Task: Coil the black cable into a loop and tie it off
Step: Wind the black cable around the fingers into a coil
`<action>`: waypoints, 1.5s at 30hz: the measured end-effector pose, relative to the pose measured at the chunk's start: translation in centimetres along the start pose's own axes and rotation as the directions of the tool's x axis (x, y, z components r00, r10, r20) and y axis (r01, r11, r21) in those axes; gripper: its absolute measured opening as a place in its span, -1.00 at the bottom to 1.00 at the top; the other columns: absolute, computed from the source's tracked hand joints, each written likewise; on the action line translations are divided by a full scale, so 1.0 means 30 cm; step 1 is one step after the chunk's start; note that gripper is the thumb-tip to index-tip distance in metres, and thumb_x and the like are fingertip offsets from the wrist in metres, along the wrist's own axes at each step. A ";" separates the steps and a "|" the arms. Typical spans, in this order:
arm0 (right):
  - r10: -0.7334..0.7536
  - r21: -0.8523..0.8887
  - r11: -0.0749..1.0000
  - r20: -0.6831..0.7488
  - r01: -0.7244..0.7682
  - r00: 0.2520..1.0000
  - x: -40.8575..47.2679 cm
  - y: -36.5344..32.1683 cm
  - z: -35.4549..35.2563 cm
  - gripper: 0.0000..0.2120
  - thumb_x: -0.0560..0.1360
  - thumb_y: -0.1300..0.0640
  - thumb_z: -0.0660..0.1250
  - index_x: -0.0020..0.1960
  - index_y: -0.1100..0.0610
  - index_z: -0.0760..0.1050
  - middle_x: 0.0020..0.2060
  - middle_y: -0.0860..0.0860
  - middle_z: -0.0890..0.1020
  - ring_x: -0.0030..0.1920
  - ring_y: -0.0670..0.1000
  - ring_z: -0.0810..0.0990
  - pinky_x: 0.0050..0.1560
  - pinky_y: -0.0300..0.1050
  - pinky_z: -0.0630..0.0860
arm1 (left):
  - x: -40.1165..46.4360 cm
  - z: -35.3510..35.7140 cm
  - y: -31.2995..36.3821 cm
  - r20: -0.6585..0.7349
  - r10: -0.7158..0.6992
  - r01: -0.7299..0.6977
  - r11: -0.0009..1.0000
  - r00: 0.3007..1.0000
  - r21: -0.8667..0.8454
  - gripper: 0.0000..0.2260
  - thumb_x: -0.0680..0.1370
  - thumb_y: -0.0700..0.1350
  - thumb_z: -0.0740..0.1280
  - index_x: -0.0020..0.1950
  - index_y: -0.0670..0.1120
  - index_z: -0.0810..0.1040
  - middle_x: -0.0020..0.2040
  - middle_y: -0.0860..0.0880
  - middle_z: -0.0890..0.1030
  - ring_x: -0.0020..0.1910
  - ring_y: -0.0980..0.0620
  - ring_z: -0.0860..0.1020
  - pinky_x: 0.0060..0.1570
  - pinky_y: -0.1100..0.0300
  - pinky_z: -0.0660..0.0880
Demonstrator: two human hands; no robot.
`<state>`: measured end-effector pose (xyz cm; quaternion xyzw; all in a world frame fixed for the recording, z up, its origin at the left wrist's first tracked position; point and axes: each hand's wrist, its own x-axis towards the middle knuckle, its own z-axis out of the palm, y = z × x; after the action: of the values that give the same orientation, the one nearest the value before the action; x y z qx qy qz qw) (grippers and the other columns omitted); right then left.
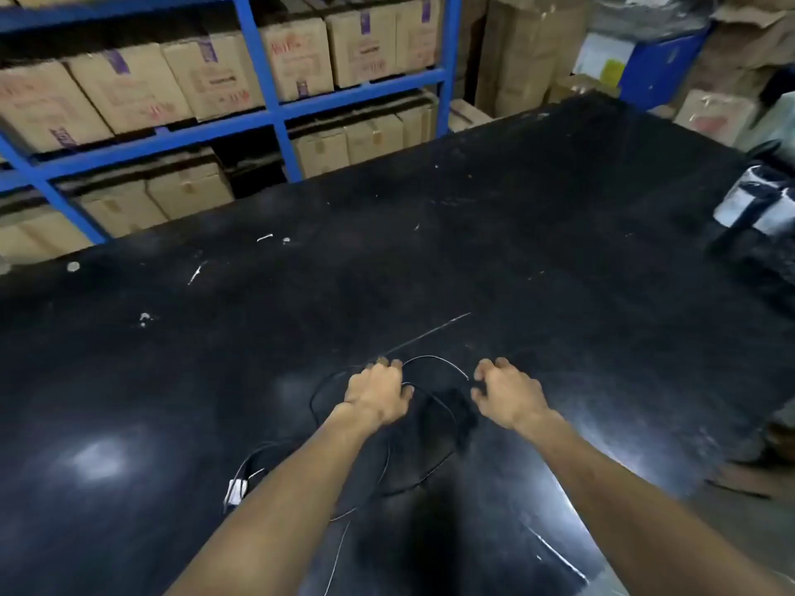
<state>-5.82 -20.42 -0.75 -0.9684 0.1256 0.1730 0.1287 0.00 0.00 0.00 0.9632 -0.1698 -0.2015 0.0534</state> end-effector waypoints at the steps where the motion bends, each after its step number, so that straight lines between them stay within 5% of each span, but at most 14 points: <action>1: 0.015 -0.005 1.000 0.005 -0.015 1.000 0.046 0.005 0.008 -0.69 0.62 -0.01 0.29 0.33 0.05 0.48 0.24 0.07 0.54 0.18 0.21 0.62 0.10 0.03 0.51 | 0.045 0.010 0.013 0.031 -0.018 0.018 1.000 0.999 -0.001 -0.59 0.62 0.11 0.23 0.35 -0.13 0.41 0.34 -0.15 0.50 0.31 -0.22 0.50 0.16 -0.09 0.48; 7: 0.062 -0.002 0.998 0.036 -0.062 0.997 0.249 0.013 0.102 -0.66 0.63 -0.05 0.32 0.33 0.08 0.53 0.26 0.09 0.57 0.23 0.22 0.63 0.12 0.05 0.54 | 0.255 0.092 0.049 0.119 -0.091 0.097 0.994 0.989 -0.047 -0.57 0.63 0.05 0.24 0.43 -0.14 0.34 0.40 -0.16 0.39 0.39 -0.21 0.39 0.23 -0.12 0.44; 11: 0.037 0.012 0.999 0.021 -0.037 0.999 0.298 0.018 0.154 -0.81 0.64 0.13 0.27 0.22 0.09 0.57 0.18 0.09 0.59 0.13 0.23 0.66 0.02 0.02 0.54 | 0.312 0.123 0.048 0.150 -0.129 0.143 0.986 0.980 -0.084 -0.58 0.64 0.06 0.23 0.43 -0.12 0.37 0.40 -0.15 0.36 0.41 -0.20 0.36 0.25 -0.11 0.44; 16: -0.171 0.144 0.972 -0.094 0.184 0.981 0.311 0.000 0.121 -0.88 0.70 0.12 0.18 0.18 0.06 0.47 0.07 0.06 0.57 -0.02 0.25 0.64 -0.09 0.08 0.54 | 0.323 0.088 0.013 0.068 -0.105 0.121 0.936 0.992 -0.331 -0.51 0.61 0.14 0.25 0.48 -0.06 0.38 0.41 -0.11 0.44 0.44 -0.15 0.31 0.40 -0.08 0.33; 18: -0.214 0.177 0.952 -0.207 0.252 0.955 0.312 -0.025 0.083 -0.88 0.70 0.09 0.21 0.15 0.04 0.52 0.05 0.03 0.57 -0.06 0.23 0.64 -0.15 0.09 0.56 | 0.320 0.039 -0.024 0.073 -0.035 0.066 0.874 0.997 -0.482 -0.67 0.62 0.11 0.27 0.28 -0.02 0.59 0.22 -0.07 0.62 0.27 -0.03 0.49 0.25 0.04 0.41; 20: -0.168 0.244 0.937 -0.314 0.251 0.934 0.305 -0.058 0.043 -0.88 0.67 0.05 0.28 0.13 0.01 0.57 0.03 -0.01 0.61 -0.03 0.18 0.65 -0.16 0.04 0.55 | 0.296 -0.020 -0.052 0.121 -0.004 0.086 0.723 0.993 -0.685 -0.77 0.65 -0.01 0.27 0.01 -0.09 0.67 -0.13 -0.09 0.70 -0.24 0.14 0.59 -0.13 0.19 0.45; 22: -0.074 0.378 0.900 -0.358 0.217 0.931 0.288 -0.101 0.022 -0.87 0.64 0.07 0.34 0.17 0.01 0.59 0.04 -0.04 0.65 0.01 0.12 0.65 -0.09 0.03 0.57 | 0.262 -0.077 -0.070 0.116 -0.053 0.126 0.550 0.992 -0.825 -0.79 0.67 -0.16 0.25 -0.03 -0.19 0.65 -0.30 -0.09 0.65 -0.45 0.22 0.53 -0.28 0.25 0.46; 26: 0.000 0.845 0.530 -0.086 0.073 0.996 0.190 -0.263 0.012 -0.73 0.60 0.23 0.37 0.28 0.04 0.60 0.11 -0.05 0.69 0.22 0.02 0.65 0.34 -0.03 0.50 | 0.158 -0.204 -0.099 0.167 -0.246 0.143 -0.112 0.955 -0.983 -0.80 0.68 -0.26 0.17 -0.02 -0.23 0.56 -0.21 -0.17 0.65 -0.26 -0.04 0.66 -0.23 0.14 0.65; 28: -0.172 0.941 0.337 0.056 0.006 0.984 0.105 -0.366 0.011 -0.80 0.63 0.18 0.34 0.18 -0.02 0.65 0.09 -0.05 0.74 0.20 -0.03 0.67 0.31 -0.10 0.49 | 0.097 -0.273 -0.127 0.145 -0.248 0.041 -0.383 0.958 -0.923 -0.81 0.69 -0.28 0.12 0.00 -0.26 0.51 -0.14 -0.24 0.66 -0.18 -0.12 0.68 -0.19 0.10 0.68; 30: -0.291 0.981 0.191 0.015 0.043 0.957 0.011 -0.459 0.003 -0.81 0.68 0.08 0.30 0.05 0.04 0.69 -0.13 -0.01 0.76 -0.09 -0.01 0.73 0.08 -0.14 0.57 | 0.025 -0.339 -0.173 0.070 -0.252 -0.068 -0.500 0.965 -0.863 -0.84 0.69 -0.28 0.12 0.05 -0.27 0.49 -0.09 -0.28 0.69 -0.12 -0.16 0.70 -0.17 0.07 0.68; 32: -0.309 0.989 0.074 -0.100 0.129 0.946 -0.070 -0.531 -0.017 -0.71 0.70 0.06 0.28 -0.11 0.09 0.68 -0.39 -0.02 0.55 -0.40 -0.03 0.52 -0.19 -0.13 0.54 | -0.054 -0.391 -0.236 -0.027 -0.228 -0.145 -0.523 0.973 -0.840 -0.85 0.68 -0.22 0.16 0.09 -0.23 0.50 -0.01 -0.25 0.73 0.00 -0.17 0.72 -0.03 0.03 0.66; 37: -0.472 0.986 -0.087 -0.165 0.141 0.866 -0.194 -0.603 -0.085 -0.72 0.58 -0.04 0.36 -0.22 0.10 0.58 -0.46 -0.08 0.27 -0.50 -0.10 0.21 -0.34 -0.17 0.38 | -0.227 -0.446 -0.356 -0.144 0.057 -0.092 -0.529 0.988 -0.844 -0.47 0.54 0.20 0.33 0.35 -0.15 0.57 0.36 -0.22 0.58 0.36 -0.17 0.55 0.45 -0.19 0.30; 42: -0.548 0.974 0.034 -0.169 0.223 0.819 -0.283 -0.631 -0.105 -0.66 0.52 -0.14 0.39 -0.23 0.11 0.56 -0.45 -0.08 0.29 -0.49 -0.09 0.20 -0.33 -0.15 0.37 | -0.328 -0.515 -0.387 -0.247 0.172 -0.111 -0.562 0.954 -0.819 -0.45 0.65 0.19 0.11 0.46 -0.16 0.47 0.45 -0.27 0.46 0.46 -0.25 0.43 0.49 -0.30 0.21; 45: -0.553 0.960 0.089 -0.174 0.265 0.815 -0.324 -0.653 -0.115 -0.67 0.52 -0.14 0.37 -0.20 0.12 0.58 -0.44 -0.06 0.34 -0.49 -0.08 0.22 -0.33 -0.15 0.39 | -0.363 -0.571 -0.397 -0.226 0.183 -0.110 -0.490 0.957 -0.865 -0.36 0.66 0.25 -0.03 0.47 -0.20 0.44 0.43 -0.30 0.48 0.43 -0.28 0.44 0.47 -0.31 0.23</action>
<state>-7.97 -1.17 10.00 -0.6414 -0.0892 0.1264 0.7515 1.23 15.55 17.62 0.4116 -0.0553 -0.2589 0.8721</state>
